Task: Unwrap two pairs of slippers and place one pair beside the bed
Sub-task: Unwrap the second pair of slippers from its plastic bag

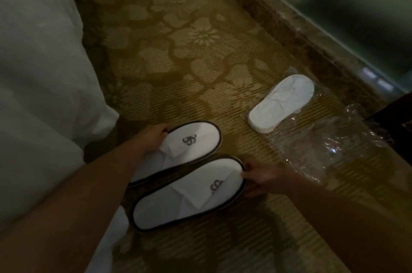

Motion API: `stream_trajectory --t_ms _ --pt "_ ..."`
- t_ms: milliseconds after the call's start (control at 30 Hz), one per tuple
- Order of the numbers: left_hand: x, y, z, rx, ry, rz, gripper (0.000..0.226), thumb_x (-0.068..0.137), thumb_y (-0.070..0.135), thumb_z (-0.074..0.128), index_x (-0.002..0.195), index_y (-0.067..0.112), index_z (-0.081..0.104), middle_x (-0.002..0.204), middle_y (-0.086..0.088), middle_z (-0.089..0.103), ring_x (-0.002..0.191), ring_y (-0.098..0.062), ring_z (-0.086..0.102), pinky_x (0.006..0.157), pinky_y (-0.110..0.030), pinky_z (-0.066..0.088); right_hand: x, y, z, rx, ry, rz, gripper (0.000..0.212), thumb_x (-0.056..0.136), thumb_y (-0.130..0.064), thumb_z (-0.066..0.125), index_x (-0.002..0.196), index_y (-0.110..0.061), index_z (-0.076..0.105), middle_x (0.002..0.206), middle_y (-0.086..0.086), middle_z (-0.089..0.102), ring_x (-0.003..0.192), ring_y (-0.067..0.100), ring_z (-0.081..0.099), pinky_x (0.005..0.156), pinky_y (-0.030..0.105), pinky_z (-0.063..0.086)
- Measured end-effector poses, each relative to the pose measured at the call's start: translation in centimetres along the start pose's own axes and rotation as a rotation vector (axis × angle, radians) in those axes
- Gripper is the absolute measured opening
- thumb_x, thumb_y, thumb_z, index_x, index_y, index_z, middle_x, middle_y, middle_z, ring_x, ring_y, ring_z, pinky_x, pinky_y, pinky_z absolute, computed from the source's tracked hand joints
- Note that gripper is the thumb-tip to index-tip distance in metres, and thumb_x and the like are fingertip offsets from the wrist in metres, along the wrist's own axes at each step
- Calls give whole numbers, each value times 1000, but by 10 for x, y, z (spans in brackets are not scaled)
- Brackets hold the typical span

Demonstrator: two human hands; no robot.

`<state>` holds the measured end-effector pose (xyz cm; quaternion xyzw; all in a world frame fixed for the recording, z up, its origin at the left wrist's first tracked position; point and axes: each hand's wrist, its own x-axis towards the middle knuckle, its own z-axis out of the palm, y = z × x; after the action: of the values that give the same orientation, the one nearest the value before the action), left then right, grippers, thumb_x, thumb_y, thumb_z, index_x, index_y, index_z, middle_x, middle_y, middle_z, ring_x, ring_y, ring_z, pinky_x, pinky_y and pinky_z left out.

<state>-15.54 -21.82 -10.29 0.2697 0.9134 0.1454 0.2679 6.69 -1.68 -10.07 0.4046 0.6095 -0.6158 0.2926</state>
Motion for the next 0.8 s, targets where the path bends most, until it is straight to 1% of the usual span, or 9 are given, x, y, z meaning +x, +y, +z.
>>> stream_trajectory --t_ms 67,133,200,267,333,433,533,633,800 --pt "2 -1 1 5 -15 -24 35 99 13 37 131 3 49 136 -19 51 124 -34 48 99 -34 39 6 0 6 -174 46 -47 41 95 -21 49 134 -15 35 134 13 48 92 24 62 69 34 56" --pt "2 -1 1 0 -44 -18 36 98 15 41 131 2 48 136 -19 51 124 -33 48 99 -33 39 15 0 7 -524 159 -184 39 94 -23 49 131 -10 43 134 12 51 102 26 61 83 38 53" --pt "2 -3 3 15 -86 -7 44 95 15 47 137 4 42 141 -17 47 128 -31 46 102 -33 38 21 0 9 -807 255 -260 36 94 -21 48 128 -8 50 133 14 53 117 27 53 99 35 43" --pt "3 -5 4 62 -108 -19 52 93 16 52 141 5 35 146 -16 42 132 -31 42 106 -36 36 23 2 11 -946 279 -284 37 96 -21 43 130 -8 50 134 14 53 122 27 51 102 33 39" --pt "6 -4 5 136 -102 -16 51 92 17 52 139 5 37 143 -17 43 129 -31 44 106 -36 37 23 1 13 -1034 305 -294 37 97 -21 39 130 -8 48 134 13 53 121 27 52 102 34 41" --pt "9 7 4 229 -86 -25 41 92 16 49 132 6 43 136 -17 47 123 -29 48 101 -35 40 19 -11 5 -1073 374 -325 39 95 -23 41 132 -13 47 134 12 53 121 28 53 102 38 43" --pt "11 28 3 245 18 11 29 95 14 42 121 4 51 128 -17 54 114 -30 53 93 -33 43 9 -30 -8 -1044 478 -410 33 92 -29 44 119 -14 55 121 15 62 111 32 59 93 39 48" --pt "16 55 7 178 66 80 28 95 20 43 111 1 56 119 -18 58 106 -30 56 84 -32 44 1 -39 -25 -940 574 -458 29 91 -28 45 110 -11 59 111 18 66 104 34 63 87 39 50" --pt "24 106 29 101 20 192 36 95 28 45 119 3 54 124 -18 57 113 -32 54 94 -37 45 -9 -33 -56 -796 667 -460 26 90 -22 46 108 -10 61 111 17 66 105 31 62 88 36 49"
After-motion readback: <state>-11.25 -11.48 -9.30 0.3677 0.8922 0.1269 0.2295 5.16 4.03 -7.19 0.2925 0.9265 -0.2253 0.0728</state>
